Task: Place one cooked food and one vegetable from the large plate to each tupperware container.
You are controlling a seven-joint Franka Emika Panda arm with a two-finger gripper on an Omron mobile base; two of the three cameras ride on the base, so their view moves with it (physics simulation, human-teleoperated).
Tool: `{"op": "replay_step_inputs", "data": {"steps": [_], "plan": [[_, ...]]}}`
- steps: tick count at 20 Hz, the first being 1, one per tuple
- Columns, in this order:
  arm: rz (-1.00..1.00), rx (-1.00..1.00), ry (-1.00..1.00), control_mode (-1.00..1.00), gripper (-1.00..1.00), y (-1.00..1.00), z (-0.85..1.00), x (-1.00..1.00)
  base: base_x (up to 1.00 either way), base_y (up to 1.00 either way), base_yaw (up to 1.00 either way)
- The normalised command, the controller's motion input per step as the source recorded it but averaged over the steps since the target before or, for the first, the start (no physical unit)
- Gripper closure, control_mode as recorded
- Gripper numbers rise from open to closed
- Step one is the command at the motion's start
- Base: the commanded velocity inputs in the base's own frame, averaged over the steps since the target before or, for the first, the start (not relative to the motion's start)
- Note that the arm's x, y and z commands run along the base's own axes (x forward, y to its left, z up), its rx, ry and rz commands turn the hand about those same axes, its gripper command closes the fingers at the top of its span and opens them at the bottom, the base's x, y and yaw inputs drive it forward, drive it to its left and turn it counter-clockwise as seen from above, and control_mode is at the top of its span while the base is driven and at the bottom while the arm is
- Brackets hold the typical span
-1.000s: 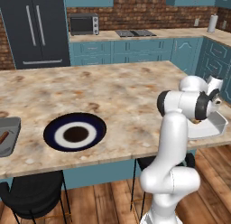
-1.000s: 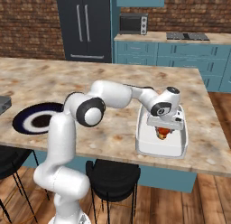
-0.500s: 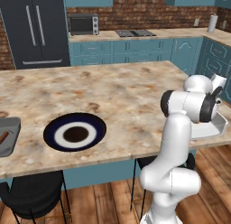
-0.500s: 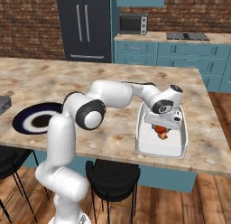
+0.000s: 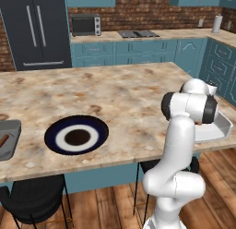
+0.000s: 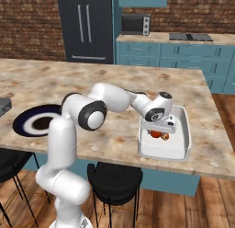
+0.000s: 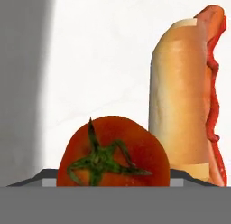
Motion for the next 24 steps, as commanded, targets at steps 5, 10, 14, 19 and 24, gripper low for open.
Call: {"op": "replay_step_inputs", "data": {"steps": [5,10,14,19,24], "plan": [[0.01,0.00,0.02,-1.00,-1.00,-0.37,-0.28,0.07,0.00,0.00,0.00],[0.00,0.00,0.01,-1.00,-1.00,0.00,-0.04,0.00,0.00,0.00,0.00],[0.00,0.00,-0.03,-1.00,-1.00,0.00,0.02,-0.32,0.00,0.00,0.00],[-0.01,0.00,-0.15,-1.00,-1.00,0.08,0.50,-0.75,0.00,0.00,0.00],[-0.02,0.00,-0.09,-1.00,-1.00,0.81,0.73,-0.65,0.00,0.00,0.00]]}}
